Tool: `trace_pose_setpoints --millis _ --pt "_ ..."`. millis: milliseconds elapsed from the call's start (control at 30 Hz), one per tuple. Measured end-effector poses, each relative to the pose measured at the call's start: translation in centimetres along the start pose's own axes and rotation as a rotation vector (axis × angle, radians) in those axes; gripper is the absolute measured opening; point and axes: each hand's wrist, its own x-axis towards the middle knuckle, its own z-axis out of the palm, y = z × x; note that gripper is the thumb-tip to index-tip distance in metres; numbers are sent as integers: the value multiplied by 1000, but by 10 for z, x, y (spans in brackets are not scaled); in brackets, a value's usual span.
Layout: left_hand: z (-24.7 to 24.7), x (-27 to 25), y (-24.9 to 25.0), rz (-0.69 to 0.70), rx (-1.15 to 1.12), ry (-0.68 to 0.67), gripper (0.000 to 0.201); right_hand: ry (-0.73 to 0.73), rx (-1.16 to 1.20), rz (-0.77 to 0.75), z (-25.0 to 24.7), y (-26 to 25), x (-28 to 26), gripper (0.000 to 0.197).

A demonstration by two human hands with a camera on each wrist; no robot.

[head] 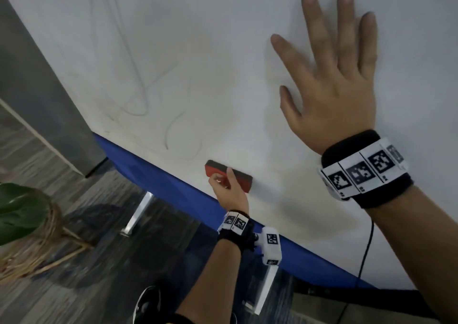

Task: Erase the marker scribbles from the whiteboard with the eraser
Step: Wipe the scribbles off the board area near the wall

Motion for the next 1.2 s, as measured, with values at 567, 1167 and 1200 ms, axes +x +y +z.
trace_pose_setpoints --millis 567,1167,1200 --pt "-28 91 15 -270 140 162 28 39 -17 41 7 -6 -6 61" --pt "-36 84 66 -178 36 100 27 39 26 82 8 -19 -5 60" --pt "-39 88 69 -220 54 88 27 40 28 84 8 -20 -5 61"
